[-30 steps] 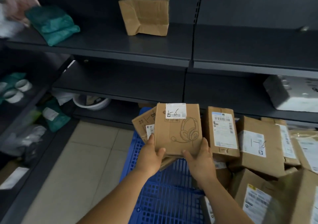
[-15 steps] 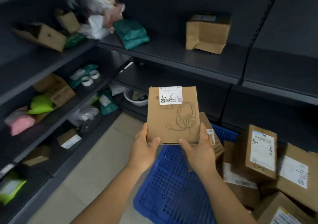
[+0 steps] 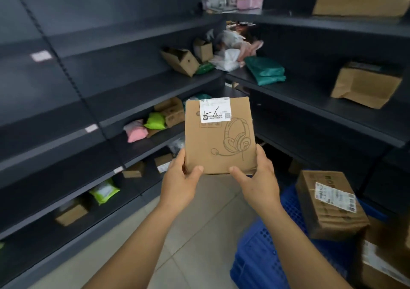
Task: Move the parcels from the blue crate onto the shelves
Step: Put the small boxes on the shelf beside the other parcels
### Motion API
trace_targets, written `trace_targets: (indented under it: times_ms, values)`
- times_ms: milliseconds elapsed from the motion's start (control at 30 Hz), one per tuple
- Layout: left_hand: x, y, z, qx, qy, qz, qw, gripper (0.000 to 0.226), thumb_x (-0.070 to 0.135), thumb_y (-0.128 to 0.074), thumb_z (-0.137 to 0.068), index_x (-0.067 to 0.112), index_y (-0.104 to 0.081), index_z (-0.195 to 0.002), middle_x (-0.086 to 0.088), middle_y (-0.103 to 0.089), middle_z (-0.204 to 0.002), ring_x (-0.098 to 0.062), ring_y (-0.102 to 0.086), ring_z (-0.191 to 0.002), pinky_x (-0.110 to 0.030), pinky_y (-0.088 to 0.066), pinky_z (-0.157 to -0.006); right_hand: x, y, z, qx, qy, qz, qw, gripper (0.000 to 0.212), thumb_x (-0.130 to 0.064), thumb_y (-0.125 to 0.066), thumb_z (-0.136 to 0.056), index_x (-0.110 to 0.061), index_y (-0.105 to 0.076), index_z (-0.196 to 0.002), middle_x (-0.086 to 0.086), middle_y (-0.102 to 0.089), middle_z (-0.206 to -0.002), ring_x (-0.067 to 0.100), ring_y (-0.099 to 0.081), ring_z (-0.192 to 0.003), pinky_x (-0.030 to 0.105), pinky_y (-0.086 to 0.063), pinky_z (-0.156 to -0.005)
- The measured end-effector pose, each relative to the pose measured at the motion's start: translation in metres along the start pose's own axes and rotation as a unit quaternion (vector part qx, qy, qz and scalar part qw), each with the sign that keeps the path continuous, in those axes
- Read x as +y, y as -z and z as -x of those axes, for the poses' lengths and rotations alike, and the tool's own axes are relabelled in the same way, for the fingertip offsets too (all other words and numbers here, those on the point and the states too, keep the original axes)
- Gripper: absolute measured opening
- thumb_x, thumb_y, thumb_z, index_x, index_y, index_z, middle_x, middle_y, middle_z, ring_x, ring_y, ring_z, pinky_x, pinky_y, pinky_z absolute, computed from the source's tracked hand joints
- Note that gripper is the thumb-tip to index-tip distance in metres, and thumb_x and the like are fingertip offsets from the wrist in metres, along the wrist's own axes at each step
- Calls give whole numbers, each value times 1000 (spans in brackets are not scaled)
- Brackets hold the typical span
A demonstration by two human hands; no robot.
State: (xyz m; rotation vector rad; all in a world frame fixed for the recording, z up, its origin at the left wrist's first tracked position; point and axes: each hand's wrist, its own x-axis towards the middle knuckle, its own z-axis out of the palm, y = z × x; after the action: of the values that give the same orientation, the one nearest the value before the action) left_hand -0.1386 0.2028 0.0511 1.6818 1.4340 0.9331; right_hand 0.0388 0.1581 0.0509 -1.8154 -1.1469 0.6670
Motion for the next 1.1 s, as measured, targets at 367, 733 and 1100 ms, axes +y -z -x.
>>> trace_targets:
  times_ms: [367,733,1100]
  values:
    - [-35,218,109,171,14,10,985,43,24,-59,-88,48,-48,-122,9,-60,-114,-2,-60,-94,-32,-54,-84,-145,-128,126,-97,116,-17,988,91,-40,-71,-83,-30,-13,-153,-5,-33,-148,16,-39,-132,36,-38,-108]
    - [-77,390,177,329,35,-13,944,48,26,-60,-91,39,-46,-135,16,-59,-122,2,-57,-106,-25,-50,-90,-271,-246,207,-208,238,-22,949,90,-39,-70,-83,-32,-13,-153,-4,-32,-147,17,-36,-133,40,-40,-105]
    - [-115,534,171,445,49,-36,893,34,27,-53,-97,56,-42,-109,33,-56,-102,19,-51,-91,-6,-41,-68,-378,-387,218,-298,329,-42,895,80,-36,-61,-91,-31,-11,-153,-2,-35,-142,14,-42,-121,33,-43,-94]
